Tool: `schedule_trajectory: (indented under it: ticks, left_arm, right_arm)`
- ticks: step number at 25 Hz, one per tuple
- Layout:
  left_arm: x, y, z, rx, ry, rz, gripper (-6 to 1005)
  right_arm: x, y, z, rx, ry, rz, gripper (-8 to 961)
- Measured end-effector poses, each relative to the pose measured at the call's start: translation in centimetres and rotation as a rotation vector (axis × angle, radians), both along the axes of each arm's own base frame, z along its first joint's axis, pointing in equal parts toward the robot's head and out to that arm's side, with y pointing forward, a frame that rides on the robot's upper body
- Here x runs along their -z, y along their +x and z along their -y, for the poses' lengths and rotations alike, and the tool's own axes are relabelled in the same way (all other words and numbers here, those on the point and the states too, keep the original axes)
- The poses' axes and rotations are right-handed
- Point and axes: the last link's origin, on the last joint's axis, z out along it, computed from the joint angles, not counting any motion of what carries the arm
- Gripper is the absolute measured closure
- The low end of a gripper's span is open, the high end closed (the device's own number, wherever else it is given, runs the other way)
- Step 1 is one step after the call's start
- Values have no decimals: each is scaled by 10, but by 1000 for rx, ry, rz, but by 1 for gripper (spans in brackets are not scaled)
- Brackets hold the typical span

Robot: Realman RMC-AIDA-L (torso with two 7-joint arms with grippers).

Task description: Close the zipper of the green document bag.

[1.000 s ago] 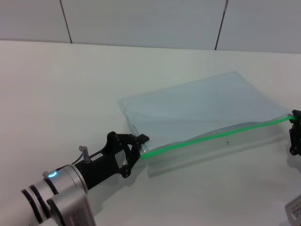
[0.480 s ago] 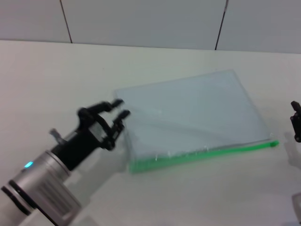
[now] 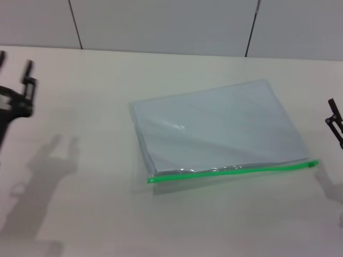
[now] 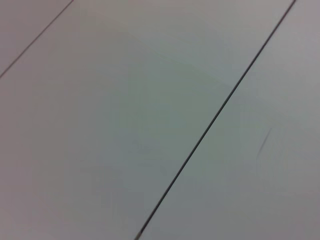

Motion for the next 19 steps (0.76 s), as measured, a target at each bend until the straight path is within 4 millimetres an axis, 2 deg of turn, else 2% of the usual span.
schedule_trajectory:
  ticks: [3, 11, 19]
  left_arm:
    - [-15, -11, 4, -26, 42, 115, 547]
    - [-37, -29, 5, -50, 77, 289, 543]
    - [-38, -28, 2, -49, 76, 298, 516]
  right_arm:
    - [0, -2, 0, -8, -11, -45, 125]
    - [-1, -9, 1, -58, -36, -110, 125]
    - [0, -15, 1, -89, -47, -136, 125]
